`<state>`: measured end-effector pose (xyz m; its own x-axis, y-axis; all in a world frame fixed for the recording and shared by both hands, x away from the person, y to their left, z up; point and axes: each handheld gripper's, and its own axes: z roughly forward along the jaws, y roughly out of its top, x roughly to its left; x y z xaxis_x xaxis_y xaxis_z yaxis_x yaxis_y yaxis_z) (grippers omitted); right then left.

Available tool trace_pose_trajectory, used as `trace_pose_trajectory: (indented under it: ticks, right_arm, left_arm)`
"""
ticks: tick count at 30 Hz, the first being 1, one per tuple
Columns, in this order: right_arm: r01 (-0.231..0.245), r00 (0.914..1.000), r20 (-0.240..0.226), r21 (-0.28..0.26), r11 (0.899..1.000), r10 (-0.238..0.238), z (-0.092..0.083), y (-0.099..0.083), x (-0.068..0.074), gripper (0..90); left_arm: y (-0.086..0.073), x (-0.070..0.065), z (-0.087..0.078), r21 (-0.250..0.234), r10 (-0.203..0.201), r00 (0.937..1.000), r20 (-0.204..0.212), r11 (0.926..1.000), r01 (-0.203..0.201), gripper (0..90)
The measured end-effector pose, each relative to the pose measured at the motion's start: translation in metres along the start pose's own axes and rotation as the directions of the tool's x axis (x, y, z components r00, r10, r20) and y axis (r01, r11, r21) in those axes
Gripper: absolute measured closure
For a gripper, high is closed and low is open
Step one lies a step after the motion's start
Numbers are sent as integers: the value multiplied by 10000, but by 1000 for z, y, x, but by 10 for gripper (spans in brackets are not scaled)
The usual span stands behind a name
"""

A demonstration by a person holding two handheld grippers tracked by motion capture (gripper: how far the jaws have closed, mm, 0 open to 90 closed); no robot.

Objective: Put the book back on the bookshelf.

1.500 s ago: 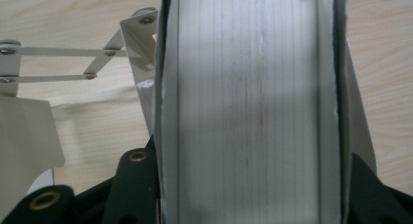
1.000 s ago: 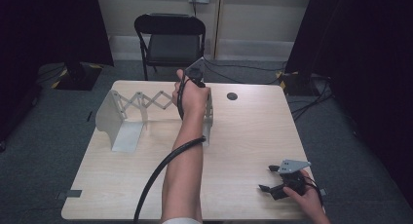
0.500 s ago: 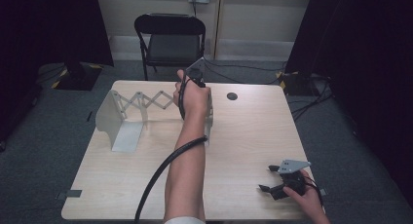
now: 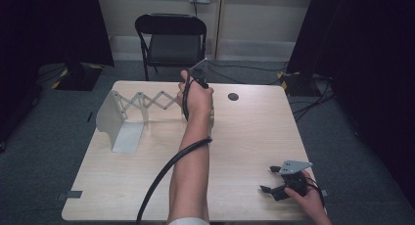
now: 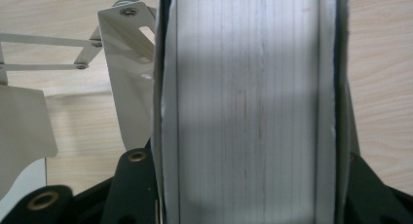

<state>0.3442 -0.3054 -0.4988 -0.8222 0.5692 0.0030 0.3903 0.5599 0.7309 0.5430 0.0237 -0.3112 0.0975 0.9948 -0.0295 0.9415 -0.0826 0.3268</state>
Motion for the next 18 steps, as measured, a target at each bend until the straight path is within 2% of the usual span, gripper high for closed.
trace_pose_trajectory:
  ticks: [4, 7, 13, 18]
  right_arm:
    - [-7, 10000, 0, 1, 10000, 7, 0, 0, 0, 137]
    - [7, 10000, 4, 5, 10000, -7, 0, 0, 0, 137]
    - [3, 10000, 4, 3, 10000, -3, 0, 0, 0, 137]
    - [13, 10000, 8, -1, 10000, -13, 0, 0, 0, 137]
  left_arm:
    - [-1, 0, 0, -156, 85, 10000, 19, 9998, -85, 515]
    - [-1, -1, -1, -477, 83, 10000, -26, 9988, -84, 506]
    - [-3, 0, -6, -711, 144, 9999, 55, 9974, -140, 492]
    - [-6, 0, -9, -827, 352, 9993, 98, 9960, -342, 472]
